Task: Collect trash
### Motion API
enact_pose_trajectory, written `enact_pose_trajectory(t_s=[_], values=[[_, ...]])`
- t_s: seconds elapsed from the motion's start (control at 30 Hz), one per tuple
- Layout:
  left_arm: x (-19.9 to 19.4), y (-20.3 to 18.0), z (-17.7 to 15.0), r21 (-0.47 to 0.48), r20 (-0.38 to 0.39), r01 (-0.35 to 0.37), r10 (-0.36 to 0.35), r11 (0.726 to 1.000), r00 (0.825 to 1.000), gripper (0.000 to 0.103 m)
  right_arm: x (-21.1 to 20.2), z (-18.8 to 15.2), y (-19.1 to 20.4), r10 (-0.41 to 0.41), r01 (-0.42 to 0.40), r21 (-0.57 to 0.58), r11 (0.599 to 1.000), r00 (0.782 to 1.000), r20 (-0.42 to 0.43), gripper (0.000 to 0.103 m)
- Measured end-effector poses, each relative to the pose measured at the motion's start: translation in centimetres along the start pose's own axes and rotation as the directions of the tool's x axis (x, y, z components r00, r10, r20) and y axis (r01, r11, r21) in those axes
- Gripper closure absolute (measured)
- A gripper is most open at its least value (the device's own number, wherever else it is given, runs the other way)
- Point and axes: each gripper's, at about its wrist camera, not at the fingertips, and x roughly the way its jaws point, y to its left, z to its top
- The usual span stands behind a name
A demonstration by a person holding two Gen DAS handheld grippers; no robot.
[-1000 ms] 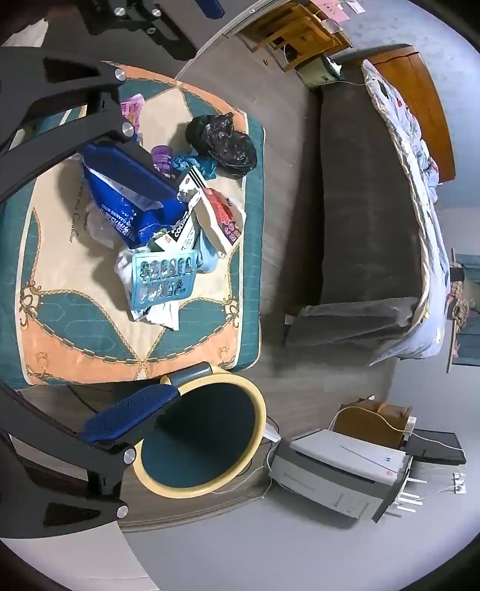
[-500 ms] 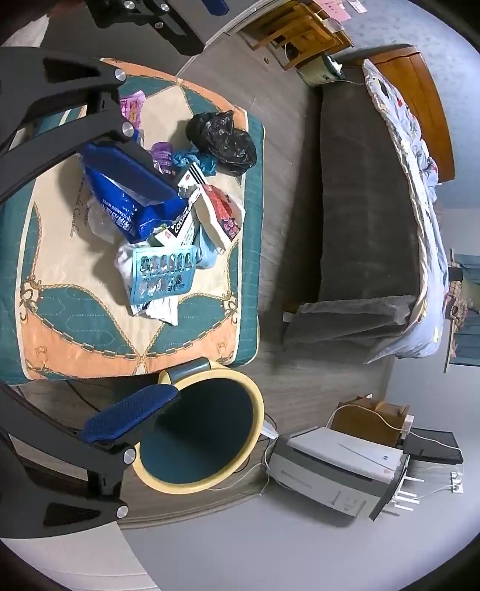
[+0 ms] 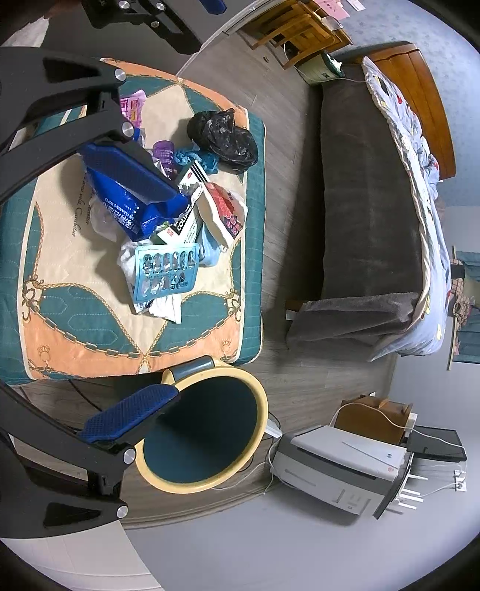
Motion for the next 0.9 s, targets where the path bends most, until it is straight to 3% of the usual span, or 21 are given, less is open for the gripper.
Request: enact_pose_trajectory(t_s=[0.9], values=[[0.07, 0.56, -0.1, -0.022, -0.008, 0.004, -0.004, 1.0, 1.0, 0.005, 0.2, -0.15, 0.41, -0.005, 0.005, -0.009, 1.0, 1.0, -0.014, 0.006]])
